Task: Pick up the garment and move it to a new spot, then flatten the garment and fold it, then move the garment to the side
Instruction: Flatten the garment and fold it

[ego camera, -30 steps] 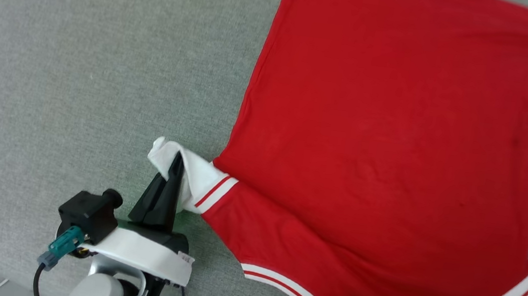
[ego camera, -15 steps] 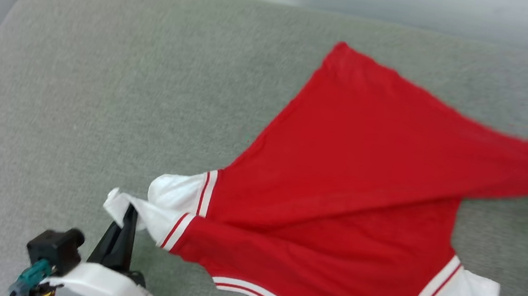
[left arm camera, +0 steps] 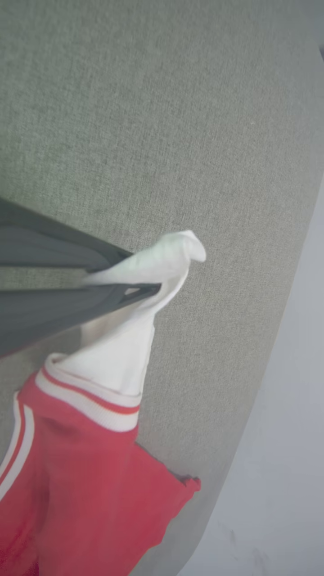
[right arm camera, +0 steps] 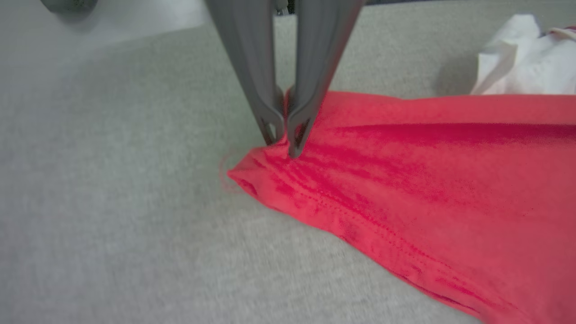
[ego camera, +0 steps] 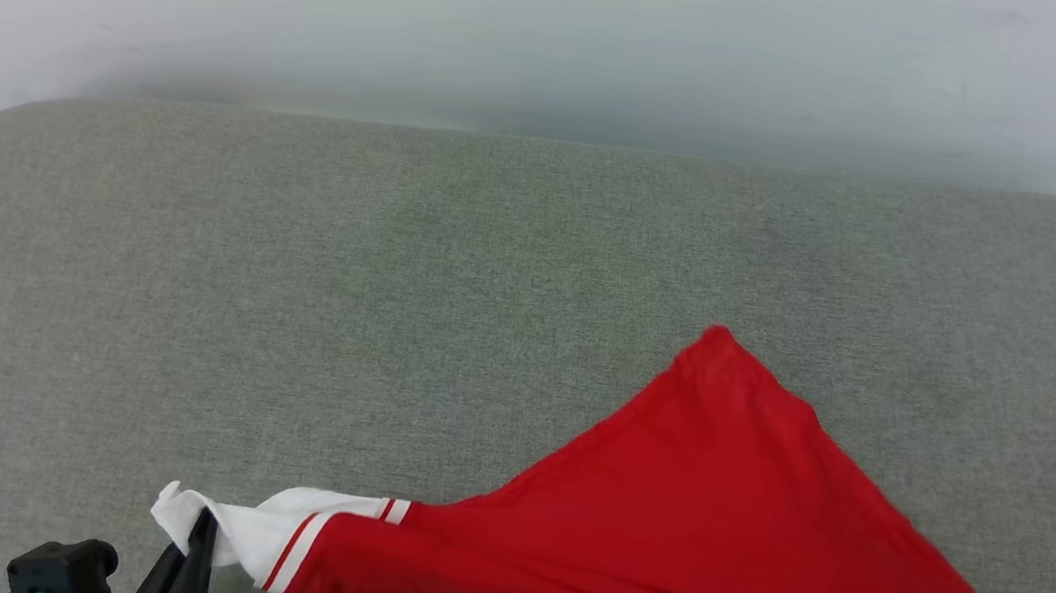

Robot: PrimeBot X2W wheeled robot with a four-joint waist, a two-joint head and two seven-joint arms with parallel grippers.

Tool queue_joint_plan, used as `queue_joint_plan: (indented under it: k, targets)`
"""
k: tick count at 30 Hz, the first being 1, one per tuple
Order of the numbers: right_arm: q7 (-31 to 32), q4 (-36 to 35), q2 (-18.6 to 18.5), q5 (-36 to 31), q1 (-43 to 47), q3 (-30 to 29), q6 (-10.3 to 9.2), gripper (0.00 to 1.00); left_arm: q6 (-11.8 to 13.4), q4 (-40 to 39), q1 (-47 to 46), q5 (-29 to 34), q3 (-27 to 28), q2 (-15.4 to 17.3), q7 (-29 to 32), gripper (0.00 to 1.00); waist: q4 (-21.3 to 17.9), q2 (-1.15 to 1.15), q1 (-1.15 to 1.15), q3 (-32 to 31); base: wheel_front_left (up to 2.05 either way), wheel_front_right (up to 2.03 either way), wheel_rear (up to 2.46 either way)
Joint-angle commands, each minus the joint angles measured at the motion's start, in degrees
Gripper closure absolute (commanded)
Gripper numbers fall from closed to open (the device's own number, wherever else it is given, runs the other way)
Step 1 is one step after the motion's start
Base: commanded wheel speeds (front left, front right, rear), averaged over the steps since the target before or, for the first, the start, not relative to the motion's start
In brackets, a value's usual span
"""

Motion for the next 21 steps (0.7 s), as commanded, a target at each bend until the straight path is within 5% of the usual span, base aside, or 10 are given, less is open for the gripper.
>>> queue_joint_plan:
  k: [1,4,5,6,12,15,21]
  targets:
    - [0.59,-2.23,2.05,-0.78,2.61,-1.18,-0.04,1.0,0.4,0.17,0.63,-0.35,0.33,0.44,0.25,1.0,-0.64,0.0,0.02,-0.53,0.0,0.0,0.0]
    - [1.41,-6.95,7.39,-1.53,7.97,-3.21,-0.04,1.0,0.41,0.16,0.98,-0.48,0.4,0.69,0.49,1.0,-0.92,0.0,0.02,-0.54,0.0,0.0,0.0]
    - [0.94,-8.23,8.79,-1.81,9.09,-3.45,-0.04,0.69,0.47,0.06,0.98,-0.5,0.35,0.73,0.56,1.0,-1.04,0.0,0.02,-0.51,0.0,0.0,0.0]
    - [0.3,-8.94,10.09,-2.03,10.03,-3.74,-0.04,0.0,0.45,-0.08,0.87,-0.45,0.18,0.77,0.69,1.0,-1.13,0.0,0.02,-0.48,0.0,0.0,0.0]
    - [-12.94,-11.19,13.6,-2.63,8.24,-4.48,-0.03,0.0,0.58,-1.35,-0.35,0.18,-0.58,0.97,1.15,1.0,-1.43,0.0,0.02,0.03,0.0,0.0,0.0]
    - [-28.58,-9.6,13.8,-3.98,2.82,-3.32,-0.03,0.0,0.67,-3.04,-1.64,0.79,-1.17,1.26,1.35,1.0,-0.95,0.0,0.02,1.27,0.0,0.0,0.0]
    - [-35.1,-3.82,10.08,-3.85,-7.83,2.99,-0.03,0.0,1.0,-5.25,-3.77,1.59,-1.82,0.99,1.03,1.0,-0.02,0.0,0.02,4.22,0.0,0.0,0.0]
